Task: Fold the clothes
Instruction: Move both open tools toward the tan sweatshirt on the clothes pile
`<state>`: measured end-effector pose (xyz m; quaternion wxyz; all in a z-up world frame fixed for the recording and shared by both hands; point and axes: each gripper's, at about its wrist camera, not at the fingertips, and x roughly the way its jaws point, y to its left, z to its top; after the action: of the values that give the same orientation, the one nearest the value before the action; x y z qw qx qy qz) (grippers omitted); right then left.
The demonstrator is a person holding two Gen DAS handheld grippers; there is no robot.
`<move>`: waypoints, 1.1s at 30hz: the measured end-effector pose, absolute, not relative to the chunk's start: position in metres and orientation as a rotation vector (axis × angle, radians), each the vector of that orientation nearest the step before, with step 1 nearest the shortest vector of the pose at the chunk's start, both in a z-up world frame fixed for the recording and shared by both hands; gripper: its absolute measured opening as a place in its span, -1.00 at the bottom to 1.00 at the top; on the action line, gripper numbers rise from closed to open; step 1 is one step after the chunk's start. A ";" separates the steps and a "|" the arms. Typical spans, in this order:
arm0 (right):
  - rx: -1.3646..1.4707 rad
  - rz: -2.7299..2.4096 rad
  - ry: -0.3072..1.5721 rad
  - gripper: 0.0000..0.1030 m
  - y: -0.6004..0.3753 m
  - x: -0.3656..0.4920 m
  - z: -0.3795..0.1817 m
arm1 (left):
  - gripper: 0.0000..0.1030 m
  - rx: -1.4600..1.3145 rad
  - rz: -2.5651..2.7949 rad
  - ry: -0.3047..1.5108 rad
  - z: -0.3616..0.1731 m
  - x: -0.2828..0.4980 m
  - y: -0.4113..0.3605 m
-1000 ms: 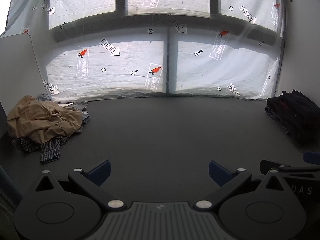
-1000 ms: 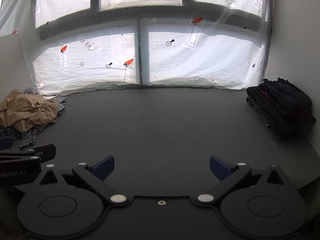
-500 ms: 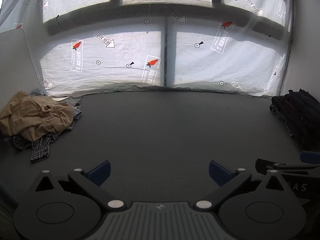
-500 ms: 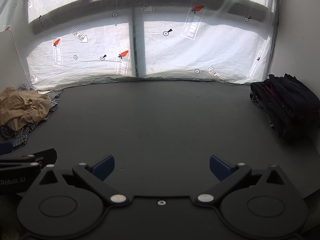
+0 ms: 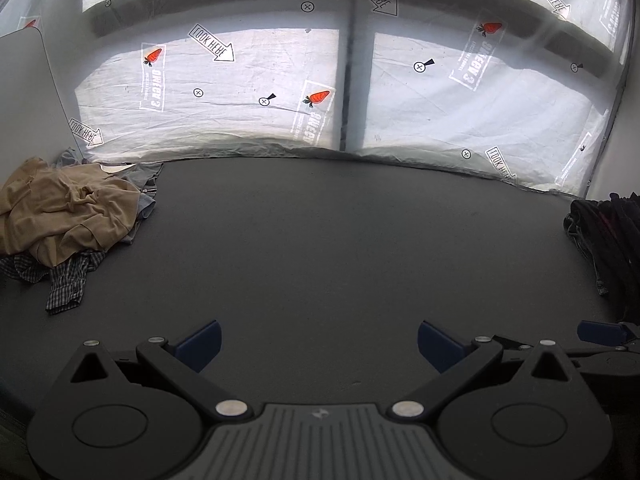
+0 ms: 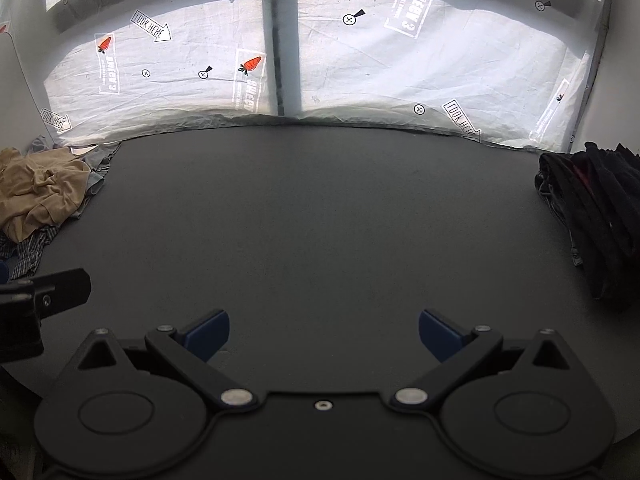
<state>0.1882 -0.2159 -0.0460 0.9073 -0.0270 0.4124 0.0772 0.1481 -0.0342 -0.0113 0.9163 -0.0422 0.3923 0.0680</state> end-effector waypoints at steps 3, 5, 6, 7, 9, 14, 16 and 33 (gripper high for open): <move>-0.074 0.188 0.882 0.99 -0.201 0.204 -0.052 | 1.00 -0.136 0.180 0.844 -0.020 0.153 -0.013; -0.103 0.212 0.902 0.99 -0.185 0.215 -0.056 | 1.00 -0.171 0.210 0.871 -0.027 0.159 0.006; -0.118 0.223 0.912 0.99 -0.176 0.221 -0.058 | 1.00 -0.183 0.220 0.880 -0.029 0.162 0.015; -0.129 0.230 0.918 0.99 -0.168 0.226 -0.059 | 1.00 -0.193 0.228 0.887 -0.031 0.165 0.024; -0.146 0.245 0.927 0.99 -0.147 0.238 -0.060 | 1.00 -0.202 0.242 0.892 -0.033 0.172 0.044; -0.181 0.272 0.931 0.99 -0.089 0.269 -0.061 | 1.00 -0.230 0.271 0.890 -0.035 0.204 0.110; -0.201 0.289 0.923 0.99 -0.059 0.285 -0.062 | 1.00 -0.254 0.286 0.880 -0.038 0.217 0.137; -0.328 0.533 0.767 0.98 0.179 0.437 -0.106 | 0.99 -0.461 0.616 0.869 -0.117 0.349 0.405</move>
<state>0.4372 0.1793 -0.1062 0.8799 -0.1574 0.3682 0.2559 0.3490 0.4053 -0.1170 0.8365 -0.2176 0.4104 0.2908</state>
